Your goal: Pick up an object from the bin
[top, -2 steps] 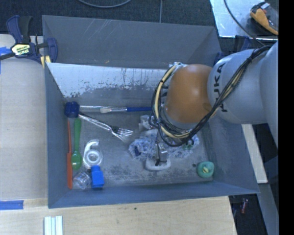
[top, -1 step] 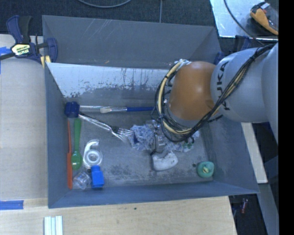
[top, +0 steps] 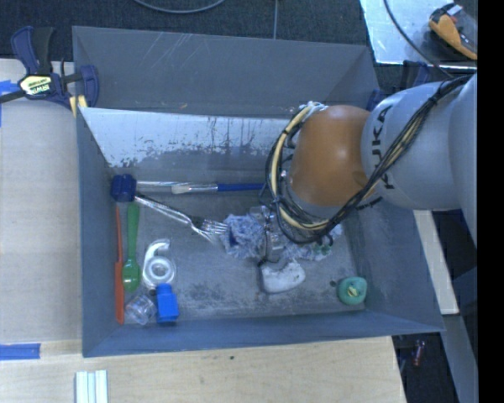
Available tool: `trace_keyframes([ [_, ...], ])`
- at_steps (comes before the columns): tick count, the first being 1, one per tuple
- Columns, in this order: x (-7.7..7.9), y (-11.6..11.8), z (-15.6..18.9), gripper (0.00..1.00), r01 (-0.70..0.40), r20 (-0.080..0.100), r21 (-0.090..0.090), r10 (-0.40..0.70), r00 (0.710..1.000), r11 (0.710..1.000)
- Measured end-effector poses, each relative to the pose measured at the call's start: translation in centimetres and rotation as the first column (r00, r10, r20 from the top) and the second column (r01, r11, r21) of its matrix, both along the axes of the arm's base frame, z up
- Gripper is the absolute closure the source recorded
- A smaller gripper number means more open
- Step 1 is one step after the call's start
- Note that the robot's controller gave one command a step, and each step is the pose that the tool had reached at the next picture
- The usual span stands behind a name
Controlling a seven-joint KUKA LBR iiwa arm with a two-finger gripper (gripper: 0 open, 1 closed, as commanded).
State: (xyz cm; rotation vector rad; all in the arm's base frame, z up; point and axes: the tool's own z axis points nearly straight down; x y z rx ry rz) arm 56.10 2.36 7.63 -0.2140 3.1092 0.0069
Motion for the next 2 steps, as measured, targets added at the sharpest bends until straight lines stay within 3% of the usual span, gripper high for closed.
trace_keyframes([
  [1, -0.3, 0.0, 3.5, 1.0, 0.0, -0.011, -0.001, 0.0, 1.0, 1.0],
  [2, -0.2, 0.0, 6.5, 1.0, 0.0, -0.008, -0.001, 0.0, 1.0, 1.0],
])
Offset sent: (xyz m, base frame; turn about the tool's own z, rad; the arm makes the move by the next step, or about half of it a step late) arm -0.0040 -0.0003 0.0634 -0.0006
